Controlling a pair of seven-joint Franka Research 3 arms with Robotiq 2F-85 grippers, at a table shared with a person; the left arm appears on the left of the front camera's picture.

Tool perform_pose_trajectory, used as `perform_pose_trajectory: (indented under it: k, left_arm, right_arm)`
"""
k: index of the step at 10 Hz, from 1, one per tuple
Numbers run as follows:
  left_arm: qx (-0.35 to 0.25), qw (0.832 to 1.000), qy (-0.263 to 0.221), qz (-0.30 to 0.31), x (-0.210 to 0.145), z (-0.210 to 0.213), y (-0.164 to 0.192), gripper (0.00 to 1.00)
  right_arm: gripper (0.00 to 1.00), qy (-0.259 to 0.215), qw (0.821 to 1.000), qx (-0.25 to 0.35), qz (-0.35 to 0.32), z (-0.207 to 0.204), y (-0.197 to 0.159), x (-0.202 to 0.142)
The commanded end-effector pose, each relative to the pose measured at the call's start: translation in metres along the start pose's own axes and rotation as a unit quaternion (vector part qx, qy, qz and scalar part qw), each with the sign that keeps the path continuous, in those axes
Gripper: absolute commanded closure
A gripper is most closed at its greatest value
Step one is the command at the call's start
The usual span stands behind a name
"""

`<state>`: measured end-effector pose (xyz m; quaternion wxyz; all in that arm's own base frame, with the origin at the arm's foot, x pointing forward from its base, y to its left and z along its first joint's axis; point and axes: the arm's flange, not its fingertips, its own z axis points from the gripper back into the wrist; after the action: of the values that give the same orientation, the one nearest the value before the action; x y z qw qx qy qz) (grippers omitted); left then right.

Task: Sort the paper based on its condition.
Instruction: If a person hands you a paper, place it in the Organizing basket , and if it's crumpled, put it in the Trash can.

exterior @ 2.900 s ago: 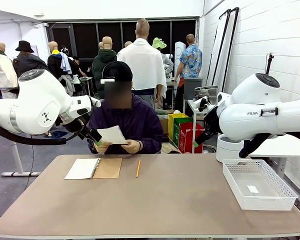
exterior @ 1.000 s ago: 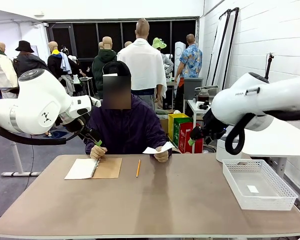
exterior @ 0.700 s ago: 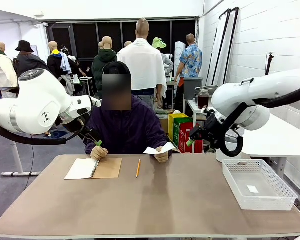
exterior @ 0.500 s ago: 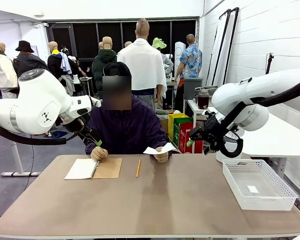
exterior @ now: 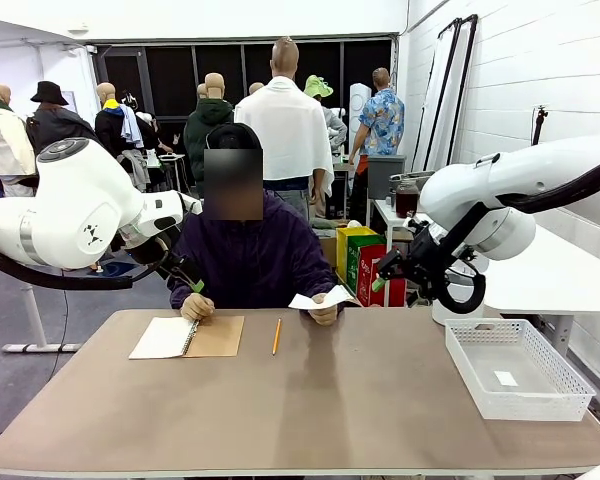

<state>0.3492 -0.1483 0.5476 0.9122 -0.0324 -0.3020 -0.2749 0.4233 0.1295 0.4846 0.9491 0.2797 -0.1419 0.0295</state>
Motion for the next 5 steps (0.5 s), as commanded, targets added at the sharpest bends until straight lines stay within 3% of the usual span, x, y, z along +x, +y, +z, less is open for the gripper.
perform_pose_trajectory:
  k: [1, 3, 5]
  left_arm:
    - [-0.001, 1.0, 0.0, -0.001, 0.001, 0.0, 0.0, 0.0]
    - [-0.001, 1.0, 0.0, -0.001, 0.001, 0.0, 0.0, 0.0]
    - [-0.001, 1.0, 0.0, -0.001, 0.001, 0.0, 0.0, 0.0]
  right_arm:
    - [0.0, 0.005, 0.995, 0.066, -0.07, -0.009, -0.004, 0.021]
    - [0.0, 0.022, 0.985, 0.122, -0.124, -0.024, -0.009, 0.04]
    - [0.0, 0.054, 0.977, 0.14, -0.15, -0.043, -0.012, 0.05]
